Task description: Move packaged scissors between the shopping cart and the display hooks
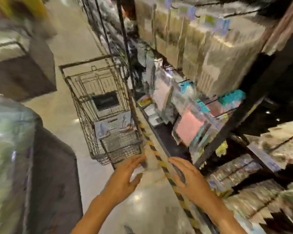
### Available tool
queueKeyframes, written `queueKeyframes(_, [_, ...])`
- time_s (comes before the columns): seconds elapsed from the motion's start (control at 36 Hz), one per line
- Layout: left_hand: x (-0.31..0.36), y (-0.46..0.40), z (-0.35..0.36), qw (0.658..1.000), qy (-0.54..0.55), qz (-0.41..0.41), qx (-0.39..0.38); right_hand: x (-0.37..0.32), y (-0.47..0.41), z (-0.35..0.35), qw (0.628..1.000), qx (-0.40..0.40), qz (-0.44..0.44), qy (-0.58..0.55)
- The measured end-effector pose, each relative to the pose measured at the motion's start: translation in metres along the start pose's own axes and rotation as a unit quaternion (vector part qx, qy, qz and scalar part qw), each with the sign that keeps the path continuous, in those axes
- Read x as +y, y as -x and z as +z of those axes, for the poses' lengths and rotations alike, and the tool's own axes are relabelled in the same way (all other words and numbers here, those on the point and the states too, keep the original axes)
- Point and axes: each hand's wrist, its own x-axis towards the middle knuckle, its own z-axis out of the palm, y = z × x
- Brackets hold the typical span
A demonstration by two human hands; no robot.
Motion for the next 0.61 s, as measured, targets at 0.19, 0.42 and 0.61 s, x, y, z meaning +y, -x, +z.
queueKeyframes(0.19, [-0.119, 0.088, -0.042, 0.989, 0.049, -0.104, 0.097, -0.043, -0.042, 0.097, 0.997, -0.073, 0.023, 0.026])
queueKeyframes(0.42, [-0.225, 0.163, -0.069, 0.972, 0.051, -0.214, 0.087, -0.081, -0.095, 0.161, 0.986, -0.155, 0.009, 0.067])
queueKeyframes(0.61, [-0.262, 0.149, -0.078, 0.967, 0.042, -0.242, 0.068, -0.089, -0.14, 0.18, 0.976, -0.203, 0.014, 0.082])
